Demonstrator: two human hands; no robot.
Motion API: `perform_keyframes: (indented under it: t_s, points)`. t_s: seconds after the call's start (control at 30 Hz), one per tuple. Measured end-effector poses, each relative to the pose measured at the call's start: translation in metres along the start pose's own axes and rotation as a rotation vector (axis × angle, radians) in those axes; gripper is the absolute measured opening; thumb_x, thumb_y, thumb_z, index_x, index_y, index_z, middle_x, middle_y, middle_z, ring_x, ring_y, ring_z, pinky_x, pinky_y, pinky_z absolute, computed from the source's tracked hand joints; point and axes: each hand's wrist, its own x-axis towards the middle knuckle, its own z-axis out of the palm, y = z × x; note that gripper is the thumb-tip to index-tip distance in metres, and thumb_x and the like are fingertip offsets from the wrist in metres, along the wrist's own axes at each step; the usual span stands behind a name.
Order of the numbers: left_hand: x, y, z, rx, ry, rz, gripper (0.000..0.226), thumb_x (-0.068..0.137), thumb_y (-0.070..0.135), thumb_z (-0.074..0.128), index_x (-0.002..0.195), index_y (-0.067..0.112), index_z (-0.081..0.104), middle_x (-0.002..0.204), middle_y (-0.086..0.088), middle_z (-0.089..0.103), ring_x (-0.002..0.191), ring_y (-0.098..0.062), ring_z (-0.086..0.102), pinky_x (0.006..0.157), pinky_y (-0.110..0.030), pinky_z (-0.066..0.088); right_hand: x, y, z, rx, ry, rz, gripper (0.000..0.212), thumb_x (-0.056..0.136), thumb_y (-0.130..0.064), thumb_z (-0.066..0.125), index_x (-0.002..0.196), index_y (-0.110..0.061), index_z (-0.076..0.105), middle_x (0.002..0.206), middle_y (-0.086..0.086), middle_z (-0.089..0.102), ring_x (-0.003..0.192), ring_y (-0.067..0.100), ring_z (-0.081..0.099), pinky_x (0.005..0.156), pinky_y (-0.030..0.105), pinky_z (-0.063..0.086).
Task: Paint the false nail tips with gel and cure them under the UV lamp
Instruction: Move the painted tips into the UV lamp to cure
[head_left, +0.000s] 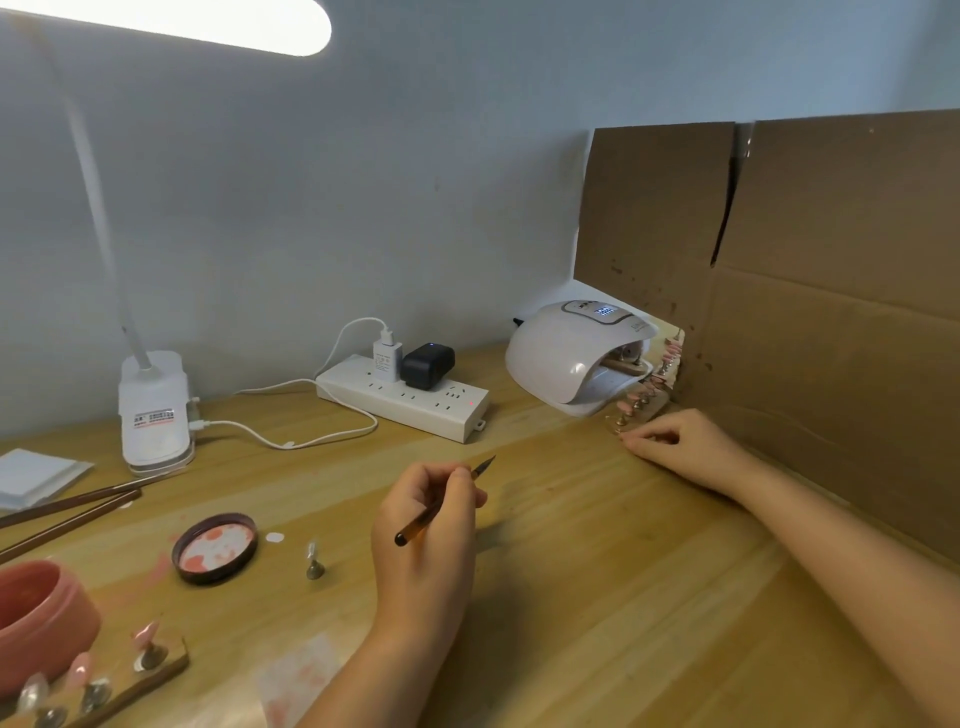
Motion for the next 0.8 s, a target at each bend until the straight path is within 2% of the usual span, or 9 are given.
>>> perform_keyframes:
  t_s: [0.07, 0.13, 0.23, 0.27, 0.33, 0.4, 0.57, 0.73, 0.8]
  points:
    - [-0.001, 0.000, 0.000, -0.007, 0.005, 0.001, 0.022, 0.091, 0.017, 0.061, 0.070, 0.020, 0.068, 0.069, 0.004, 0.070, 0.065, -0.007, 0.060, 0.062, -0.030, 0.044, 0.010, 0.000, -0.001, -0.027, -0.004, 0.036, 0.012, 0.087, -0.041, 0.066, 0.095, -0.039, 0.073, 0.098, -0.010, 0.073, 0.087, 0.011, 0.063, 0.083, 0.038, 0.053]
    - [-0.001, 0.000, 0.000, -0.011, 0.004, -0.003, 0.022, 0.091, 0.018, 0.061, 0.071, 0.020, 0.068, 0.069, 0.004, 0.070, 0.064, -0.006, 0.059, 0.061, -0.029, 0.043, 0.020, 0.000, 0.002, -0.088, 0.022, 0.083, 0.024, 0.089, -0.041, 0.064, 0.109, -0.030, 0.072, 0.118, -0.005, 0.068, 0.097, 0.008, 0.058, 0.085, 0.031, 0.046]
    - [-0.001, 0.000, 0.000, -0.004, 0.002, -0.005, 0.022, 0.092, 0.017, 0.061, 0.071, 0.020, 0.067, 0.069, 0.005, 0.071, 0.063, -0.003, 0.058, 0.060, -0.026, 0.041, 0.030, -0.004, 0.003, -0.179, 0.060, 0.156, 0.037, 0.088, -0.042, 0.063, 0.122, -0.027, 0.066, 0.131, -0.003, 0.060, 0.114, 0.017, 0.056, 0.085, 0.027, 0.040]
    - [-0.001, 0.000, 0.000, -0.007, 0.002, -0.002, 0.022, 0.092, 0.016, 0.061, 0.071, 0.020, 0.067, 0.069, 0.005, 0.071, 0.064, -0.003, 0.059, 0.060, -0.026, 0.041, 0.032, -0.005, 0.002, -0.141, 0.045, 0.155, 0.038, 0.089, -0.038, 0.064, 0.125, -0.026, 0.064, 0.128, -0.002, 0.061, 0.110, 0.017, 0.059, 0.084, 0.025, 0.041]
    - [-0.002, 0.000, 0.000, -0.015, 0.002, 0.002, 0.022, 0.091, 0.016, 0.061, 0.070, 0.019, 0.068, 0.069, 0.004, 0.070, 0.065, -0.004, 0.059, 0.061, -0.027, 0.041, 0.034, -0.004, -0.002, -0.010, -0.031, 0.136, 0.035, 0.091, -0.025, 0.062, 0.126, -0.023, 0.063, 0.101, 0.002, 0.069, 0.077, 0.015, 0.064, 0.069, 0.023, 0.045]
    - [-0.002, 0.000, -0.001, -0.021, 0.002, 0.000, 0.022, 0.091, 0.015, 0.061, 0.070, 0.020, 0.068, 0.069, 0.003, 0.070, 0.064, -0.005, 0.059, 0.062, -0.028, 0.041, 0.037, -0.004, -0.008, 0.005, -0.100, 0.154, 0.034, 0.093, -0.017, 0.058, 0.126, -0.023, 0.063, 0.075, 0.006, 0.066, 0.054, 0.014, 0.053, 0.056, 0.025, 0.044]
    - [-0.002, 0.000, -0.002, -0.037, 0.005, -0.007, 0.023, 0.091, 0.015, 0.061, 0.070, 0.020, 0.069, 0.069, 0.002, 0.071, 0.067, -0.008, 0.062, 0.065, -0.030, 0.043, 0.061, -0.002, -0.010, -0.074, -0.112, 0.379, 0.044, 0.096, -0.012, 0.038, 0.135, -0.026, 0.052, 0.055, 0.007, 0.054, 0.035, 0.013, 0.039, 0.035, 0.017, 0.030]
    - [-0.002, -0.002, -0.001, -0.027, -0.005, -0.010, 0.023, 0.091, 0.017, 0.061, 0.070, 0.021, 0.069, 0.069, 0.004, 0.071, 0.065, -0.005, 0.060, 0.061, -0.025, 0.043, 0.082, 0.003, -0.007, -0.015, 0.000, 0.633, 0.025, 0.095, -0.012, 0.034, 0.091, -0.004, 0.057, 0.059, 0.008, 0.061, 0.037, 0.013, 0.044, 0.040, 0.014, 0.031]
    - [-0.002, -0.003, -0.001, -0.028, -0.006, -0.011, 0.023, 0.091, 0.017, 0.062, 0.069, 0.021, 0.068, 0.069, 0.003, 0.071, 0.062, -0.003, 0.059, 0.056, -0.016, 0.043, 0.091, 0.004, -0.003, -0.019, 0.099, 0.593, 0.019, 0.092, -0.011, 0.036, 0.093, -0.007, 0.054, 0.063, 0.012, 0.065, 0.037, 0.016, 0.049, 0.038, 0.016, 0.035]
